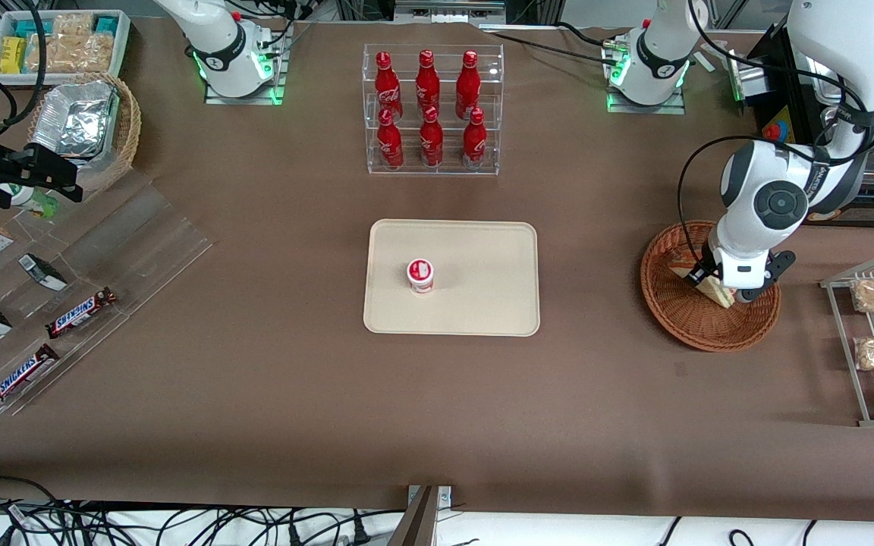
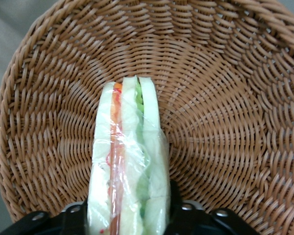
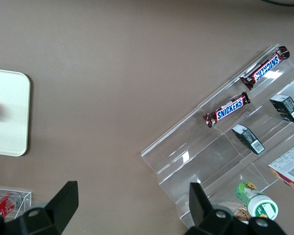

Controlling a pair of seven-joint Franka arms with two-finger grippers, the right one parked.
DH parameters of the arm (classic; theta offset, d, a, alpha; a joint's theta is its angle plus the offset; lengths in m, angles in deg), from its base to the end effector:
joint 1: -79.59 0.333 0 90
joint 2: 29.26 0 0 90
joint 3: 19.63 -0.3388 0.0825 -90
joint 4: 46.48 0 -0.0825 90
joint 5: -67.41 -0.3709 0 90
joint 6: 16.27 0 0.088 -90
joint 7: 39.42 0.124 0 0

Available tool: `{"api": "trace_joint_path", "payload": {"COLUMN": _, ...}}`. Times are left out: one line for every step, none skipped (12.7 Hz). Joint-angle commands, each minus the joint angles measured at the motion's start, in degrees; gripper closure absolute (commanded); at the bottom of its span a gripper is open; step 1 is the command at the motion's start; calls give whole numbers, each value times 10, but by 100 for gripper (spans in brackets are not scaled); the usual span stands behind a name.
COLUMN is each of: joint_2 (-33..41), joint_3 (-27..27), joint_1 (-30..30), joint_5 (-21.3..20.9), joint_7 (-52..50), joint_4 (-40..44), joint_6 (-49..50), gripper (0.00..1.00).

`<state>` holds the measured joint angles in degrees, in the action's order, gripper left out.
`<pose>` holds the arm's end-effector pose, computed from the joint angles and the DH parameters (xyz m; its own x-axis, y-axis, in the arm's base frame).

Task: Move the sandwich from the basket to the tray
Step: 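Lower the left gripper and close it on the wrapped sandwich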

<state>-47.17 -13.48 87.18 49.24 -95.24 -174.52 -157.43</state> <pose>0.5364 0.0160 0.2391 0.7353 0.6747 0.0651 0.6751 -0.7203 -0.1598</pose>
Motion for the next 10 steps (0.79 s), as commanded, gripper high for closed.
{"api": "trace_joint_path", "payload": {"joint_2": 5, "joint_3": 3, "joint_1": 2, "joint_5": -19, "joint_7": -4, "joint_4": -12, "joint_6": -8, "gripper": 100}}
{"api": "trace_joint_path", "payload": {"joint_2": 13, "joint_3": 4, "joint_1": 2, "joint_5": -19, "joint_7": -3, "joint_4": -11, "joint_6": -4, "gripper": 100}}
{"api": "trace_joint_path", "payload": {"joint_2": 26, "joint_3": 5, "joint_1": 2, "joint_5": -19, "joint_7": 8, "joint_4": -9, "joint_6": 0, "gripper": 100}}
{"api": "trace_joint_path", "payload": {"joint_2": 41, "joint_3": 7, "joint_1": 2, "joint_5": -12, "joint_7": 20, "joint_4": -5, "joint_6": 15, "gripper": 100}}
{"api": "trace_joint_path", "payload": {"joint_2": 56, "joint_3": 10, "joint_1": 2, "joint_5": -6, "joint_7": 43, "joint_4": 2, "joint_6": 45, "gripper": 100}}
{"api": "trace_joint_path", "payload": {"joint_2": 65, "joint_3": 11, "joint_1": 0, "joint_5": 17, "joint_7": 65, "joint_4": 21, "joint_6": 76, "gripper": 100}}
{"api": "trace_joint_path", "payload": {"joint_2": 73, "joint_3": 18, "joint_1": -1, "joint_5": 48, "joint_7": 93, "joint_4": 44, "joint_6": 110, "gripper": 100}}
{"api": "trace_joint_path", "payload": {"joint_2": 81, "joint_3": 25, "joint_1": -1, "joint_5": 66, "joint_7": 118, "joint_4": 66, "joint_6": 146, "gripper": 100}}
{"api": "trace_joint_path", "payload": {"joint_2": 86, "joint_3": 26, "joint_1": -2, "joint_5": 68, "joint_7": 137, "joint_4": 91, "joint_6": 177, "gripper": 100}}
{"api": "trace_joint_path", "payload": {"joint_2": 86, "joint_3": 36, "joint_1": -4, "joint_5": 75, "joint_7": 154, "joint_4": 120, "joint_6": 214, "gripper": 100}}
